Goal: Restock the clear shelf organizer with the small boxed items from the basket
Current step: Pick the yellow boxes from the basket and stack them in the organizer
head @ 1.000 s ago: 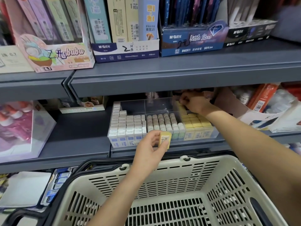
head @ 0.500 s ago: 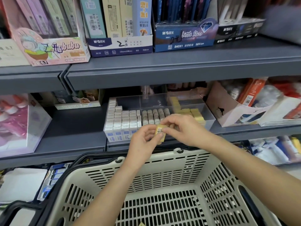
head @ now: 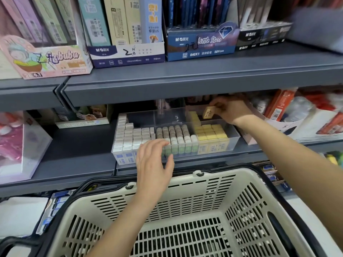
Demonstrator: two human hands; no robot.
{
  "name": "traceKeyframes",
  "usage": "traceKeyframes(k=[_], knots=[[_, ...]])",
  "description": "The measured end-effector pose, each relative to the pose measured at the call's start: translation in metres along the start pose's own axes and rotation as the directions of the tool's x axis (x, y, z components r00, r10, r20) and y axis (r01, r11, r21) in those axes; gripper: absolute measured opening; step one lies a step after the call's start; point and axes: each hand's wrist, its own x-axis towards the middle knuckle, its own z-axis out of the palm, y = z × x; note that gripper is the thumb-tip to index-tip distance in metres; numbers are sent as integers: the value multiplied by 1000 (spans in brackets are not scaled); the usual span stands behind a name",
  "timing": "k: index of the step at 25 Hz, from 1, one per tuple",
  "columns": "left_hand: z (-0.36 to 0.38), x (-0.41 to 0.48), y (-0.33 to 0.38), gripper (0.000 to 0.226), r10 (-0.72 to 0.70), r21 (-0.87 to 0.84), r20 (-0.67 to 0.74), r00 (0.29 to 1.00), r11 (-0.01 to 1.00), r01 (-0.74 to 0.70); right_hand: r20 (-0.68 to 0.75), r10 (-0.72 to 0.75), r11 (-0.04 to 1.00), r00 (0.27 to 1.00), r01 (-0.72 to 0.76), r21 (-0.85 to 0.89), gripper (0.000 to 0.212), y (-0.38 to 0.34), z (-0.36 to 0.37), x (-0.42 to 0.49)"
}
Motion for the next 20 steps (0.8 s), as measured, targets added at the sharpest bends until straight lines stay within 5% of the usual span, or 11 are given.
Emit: traceKeyframes(k=[6, 11, 17, 20], knots=[[8, -1, -5, 30, 45, 89, -3, 999, 995, -45, 238, -16, 998, 971, 29, -52, 22, 5, 16, 13], [7, -2, -4, 28, 39, 90, 16, 999, 995, -40, 301, -26, 991, 953, 65, -121, 31, 1, 15, 9], [-13, -13, 5, 24, -4, -205, 9, 1000, 979, 6, 151, -74, 992, 986, 88, -88, 30, -16, 3, -28], [-28, -51, 7, 18, 12, -318, 133, 991, 948, 31, -24, -166, 985, 986, 167, 34, 24, -29, 5, -78]])
